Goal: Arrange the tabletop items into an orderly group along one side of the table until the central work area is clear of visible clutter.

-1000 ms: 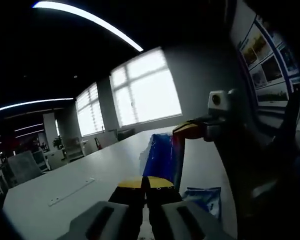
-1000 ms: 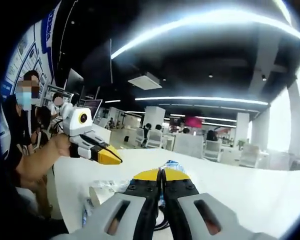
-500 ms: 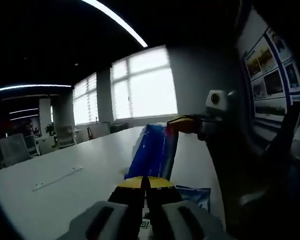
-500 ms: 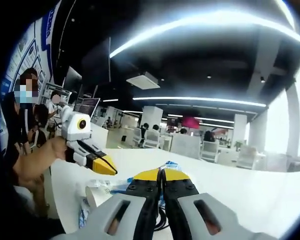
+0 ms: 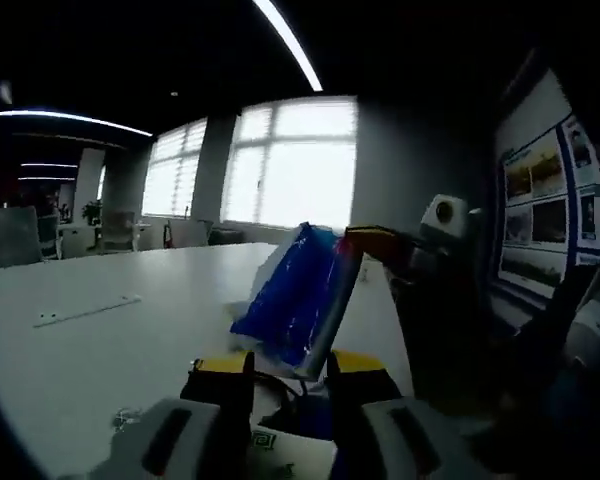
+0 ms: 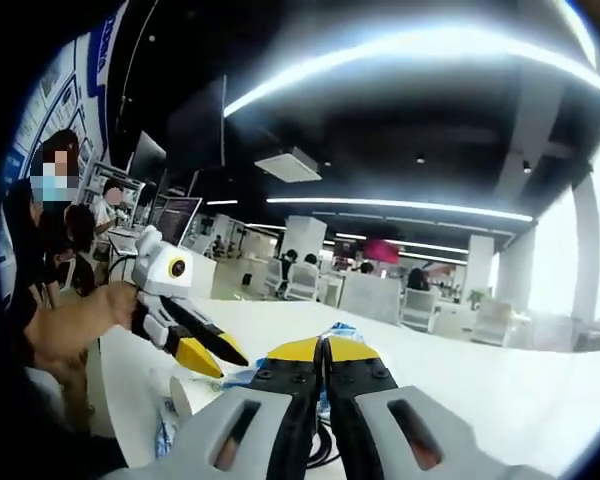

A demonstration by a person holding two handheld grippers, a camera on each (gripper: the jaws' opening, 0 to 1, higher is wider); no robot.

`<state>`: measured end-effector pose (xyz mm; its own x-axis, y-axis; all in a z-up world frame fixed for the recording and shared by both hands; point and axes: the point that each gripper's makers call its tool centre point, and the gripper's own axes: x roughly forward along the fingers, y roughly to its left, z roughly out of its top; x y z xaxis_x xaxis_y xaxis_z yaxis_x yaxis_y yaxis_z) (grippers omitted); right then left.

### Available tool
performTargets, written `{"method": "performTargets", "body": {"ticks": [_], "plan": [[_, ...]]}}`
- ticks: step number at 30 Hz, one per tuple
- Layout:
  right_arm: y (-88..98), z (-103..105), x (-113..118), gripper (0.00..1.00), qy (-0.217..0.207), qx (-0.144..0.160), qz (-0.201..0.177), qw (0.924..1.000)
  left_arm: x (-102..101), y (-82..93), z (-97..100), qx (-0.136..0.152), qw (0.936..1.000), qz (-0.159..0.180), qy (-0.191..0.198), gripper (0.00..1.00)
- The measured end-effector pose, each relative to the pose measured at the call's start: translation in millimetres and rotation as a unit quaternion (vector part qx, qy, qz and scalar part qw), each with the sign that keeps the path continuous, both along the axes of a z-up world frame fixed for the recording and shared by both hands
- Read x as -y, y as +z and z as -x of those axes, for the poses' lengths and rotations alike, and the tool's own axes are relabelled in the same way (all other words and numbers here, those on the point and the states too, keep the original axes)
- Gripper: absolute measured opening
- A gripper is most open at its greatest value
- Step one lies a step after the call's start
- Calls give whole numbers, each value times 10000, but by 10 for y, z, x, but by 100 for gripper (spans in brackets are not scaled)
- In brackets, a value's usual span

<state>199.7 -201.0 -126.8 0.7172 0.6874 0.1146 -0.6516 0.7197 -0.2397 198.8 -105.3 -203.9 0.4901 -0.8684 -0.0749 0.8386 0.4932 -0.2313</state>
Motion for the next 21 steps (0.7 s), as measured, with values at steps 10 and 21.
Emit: {"method": "performTargets", "body": {"ticks": [10, 21], "plan": [[97, 86, -53, 0, 70, 228, -26, 9997, -110, 28, -162, -514, 9955, 777, 178, 19], [94, 100, -104, 0, 119, 277, 8, 9995, -104, 16, -145, -411, 9963, 720, 208, 5]]}}
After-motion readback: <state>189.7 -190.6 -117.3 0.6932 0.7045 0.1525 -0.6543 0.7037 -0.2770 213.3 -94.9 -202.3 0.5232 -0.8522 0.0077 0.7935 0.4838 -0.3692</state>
